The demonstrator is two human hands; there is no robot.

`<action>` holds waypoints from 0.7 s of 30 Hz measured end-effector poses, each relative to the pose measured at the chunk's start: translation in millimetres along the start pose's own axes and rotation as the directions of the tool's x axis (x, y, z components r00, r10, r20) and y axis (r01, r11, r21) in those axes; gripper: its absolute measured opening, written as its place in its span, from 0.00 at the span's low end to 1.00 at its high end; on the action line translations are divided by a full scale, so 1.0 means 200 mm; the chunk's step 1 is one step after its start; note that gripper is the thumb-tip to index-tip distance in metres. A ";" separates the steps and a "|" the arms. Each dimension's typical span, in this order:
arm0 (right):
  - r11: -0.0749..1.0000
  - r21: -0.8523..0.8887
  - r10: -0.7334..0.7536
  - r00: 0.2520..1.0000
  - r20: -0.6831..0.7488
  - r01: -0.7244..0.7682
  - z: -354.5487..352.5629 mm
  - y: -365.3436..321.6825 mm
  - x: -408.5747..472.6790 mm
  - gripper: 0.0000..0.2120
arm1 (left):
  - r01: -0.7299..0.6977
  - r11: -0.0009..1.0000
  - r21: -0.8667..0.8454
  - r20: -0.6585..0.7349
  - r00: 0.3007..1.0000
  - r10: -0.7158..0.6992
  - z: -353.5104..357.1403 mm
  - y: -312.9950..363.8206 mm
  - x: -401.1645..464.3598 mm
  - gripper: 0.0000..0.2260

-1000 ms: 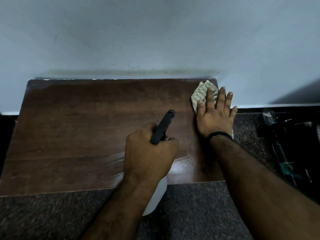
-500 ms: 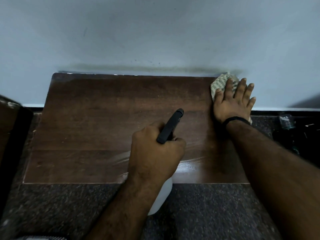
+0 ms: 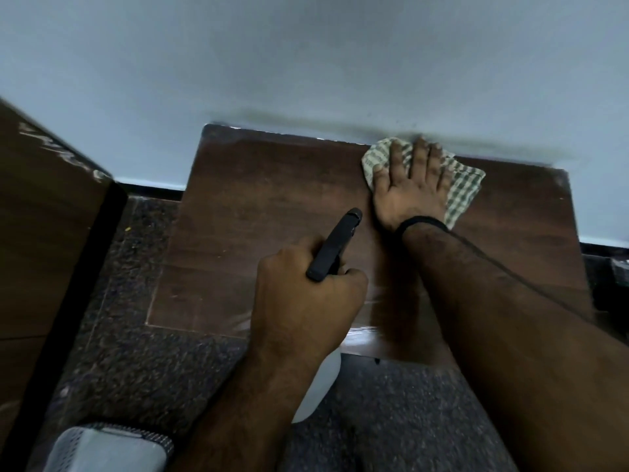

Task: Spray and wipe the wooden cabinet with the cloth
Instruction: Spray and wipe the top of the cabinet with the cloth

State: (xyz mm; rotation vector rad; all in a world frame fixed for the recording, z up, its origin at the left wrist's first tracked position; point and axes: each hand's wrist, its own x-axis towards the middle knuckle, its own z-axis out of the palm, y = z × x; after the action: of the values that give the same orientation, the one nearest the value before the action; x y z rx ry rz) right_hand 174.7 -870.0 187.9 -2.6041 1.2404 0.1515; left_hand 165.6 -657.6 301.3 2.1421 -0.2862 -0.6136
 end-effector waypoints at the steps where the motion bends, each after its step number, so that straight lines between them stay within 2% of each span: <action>1: 1.000 -0.002 -0.015 1.000 0.007 0.015 0.01 -0.08 0.00 0.30 | 0.006 1.000 -0.003 -0.015 1.000 -0.006 -0.05 -0.03 0.01 0.06; 10: 0.996 -0.003 -0.091 0.996 0.021 0.091 0.12 -0.64 -0.04 0.30 | -0.009 1.000 -0.017 -0.084 0.996 0.008 -0.49 -0.26 0.04 0.04; 17: 0.951 -0.027 -0.308 0.950 0.060 0.310 0.23 -1.10 -0.12 0.29 | -0.013 0.999 -0.030 -0.118 0.993 0.009 -0.76 -0.44 0.04 0.09; 21: 0.908 -0.054 -0.409 0.907 0.103 0.416 0.24 -1.18 -0.15 0.28 | 0.006 1.000 0.003 -0.126 0.992 -0.006 -0.88 -0.51 0.02 0.07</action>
State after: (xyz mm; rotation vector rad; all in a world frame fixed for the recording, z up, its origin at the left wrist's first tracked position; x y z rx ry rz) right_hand 339.8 -692.3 190.5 -2.8206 0.6397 0.2343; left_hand 259.8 -478.1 307.3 2.1748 -0.2120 -0.4789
